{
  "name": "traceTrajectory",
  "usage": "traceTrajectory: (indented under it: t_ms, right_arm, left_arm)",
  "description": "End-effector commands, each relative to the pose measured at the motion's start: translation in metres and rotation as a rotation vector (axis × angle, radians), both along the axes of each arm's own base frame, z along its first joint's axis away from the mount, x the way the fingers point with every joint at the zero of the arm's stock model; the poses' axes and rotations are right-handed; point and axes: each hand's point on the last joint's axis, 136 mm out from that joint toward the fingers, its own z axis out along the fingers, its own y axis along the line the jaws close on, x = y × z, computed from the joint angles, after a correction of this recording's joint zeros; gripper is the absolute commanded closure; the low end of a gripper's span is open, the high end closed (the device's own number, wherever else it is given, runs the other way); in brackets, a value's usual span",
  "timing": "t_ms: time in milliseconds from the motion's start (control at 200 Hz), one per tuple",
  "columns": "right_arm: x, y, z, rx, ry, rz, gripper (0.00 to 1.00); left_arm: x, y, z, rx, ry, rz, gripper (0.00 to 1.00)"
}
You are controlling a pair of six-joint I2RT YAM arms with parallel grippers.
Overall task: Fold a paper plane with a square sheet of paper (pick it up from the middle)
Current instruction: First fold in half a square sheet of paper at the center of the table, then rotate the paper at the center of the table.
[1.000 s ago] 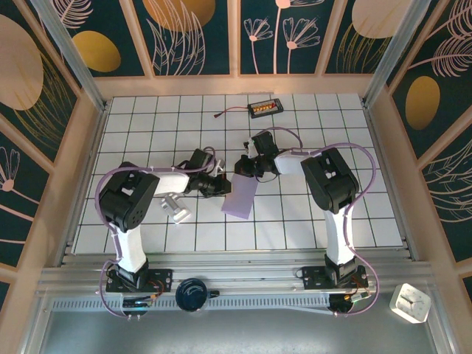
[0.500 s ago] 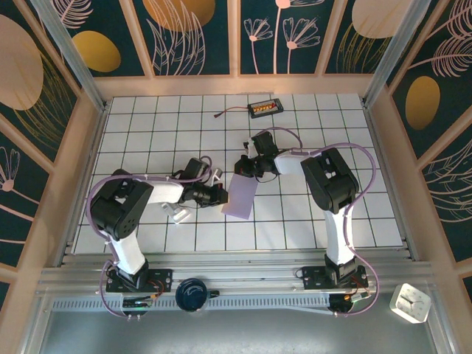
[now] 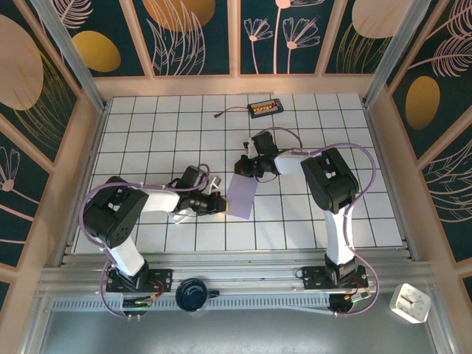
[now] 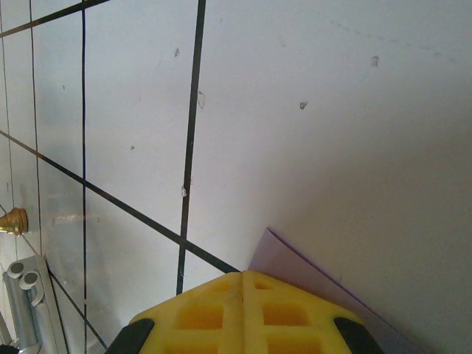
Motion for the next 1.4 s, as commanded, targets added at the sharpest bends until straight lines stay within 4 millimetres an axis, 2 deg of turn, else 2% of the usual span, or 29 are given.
traceTrajectory:
  t_ms: [0,265,350,430,515,611,756,851,916,1021,1131,1256,1396]
  right_arm:
    - [-0.021,-0.033,-0.054,-0.169,0.102,-0.047,1.00]
    - [-0.022,-0.032,-0.055,-0.169,0.101,-0.037,1.00]
    - [-0.022,-0.029,-0.051,-0.156,0.090,-0.018,1.00]
    - [-0.021,-0.023,-0.042,-0.128,0.066,0.025,1.00]
    - [-0.020,-0.011,-0.023,-0.072,0.028,0.088,1.00]
    - [-0.017,0.000,0.002,-0.013,-0.021,0.142,1.00]
    - [-0.018,0.005,0.048,0.052,-0.106,0.201,0.93]
    - [-0.022,-0.004,0.073,0.065,-0.150,0.211,0.88]
    - [-0.031,-0.016,0.083,0.051,-0.166,0.202,0.84]
    - [-0.049,-0.046,0.078,-0.018,-0.159,0.137,0.78]
    - [-0.069,-0.073,0.065,-0.100,-0.132,0.048,0.73]
    - [-0.086,-0.081,0.056,-0.129,-0.125,-0.003,0.68]
    - [-0.089,-0.088,0.045,-0.151,-0.106,-0.043,0.64]
  left_arm:
    - [-0.080,0.034,-0.042,0.150,0.319,-0.030,1.00]
    - [-0.084,0.034,-0.038,0.134,0.325,-0.033,1.00]
    - [-0.066,0.018,-0.012,0.052,0.240,-0.041,1.00]
    - [-0.046,0.003,0.016,-0.026,0.160,-0.033,0.91]
    - [-0.026,-0.006,0.040,-0.069,0.082,-0.009,0.79]
    - [-0.007,-0.008,0.053,-0.058,0.014,0.036,0.71]
    - [0.014,0.002,0.055,0.044,-0.058,0.108,0.65]
    - [0.026,0.007,0.056,0.080,-0.097,0.157,0.63]
    - [0.028,0.009,0.051,0.096,-0.091,0.169,0.63]
    - [0.025,0.007,0.038,0.107,-0.055,0.151,0.62]
    - [0.022,-0.002,0.028,0.111,-0.034,0.099,0.63]
    - [0.015,-0.012,0.017,0.112,-0.004,0.053,0.63]
    - [0.006,-0.013,0.011,0.119,0.012,0.032,0.62]
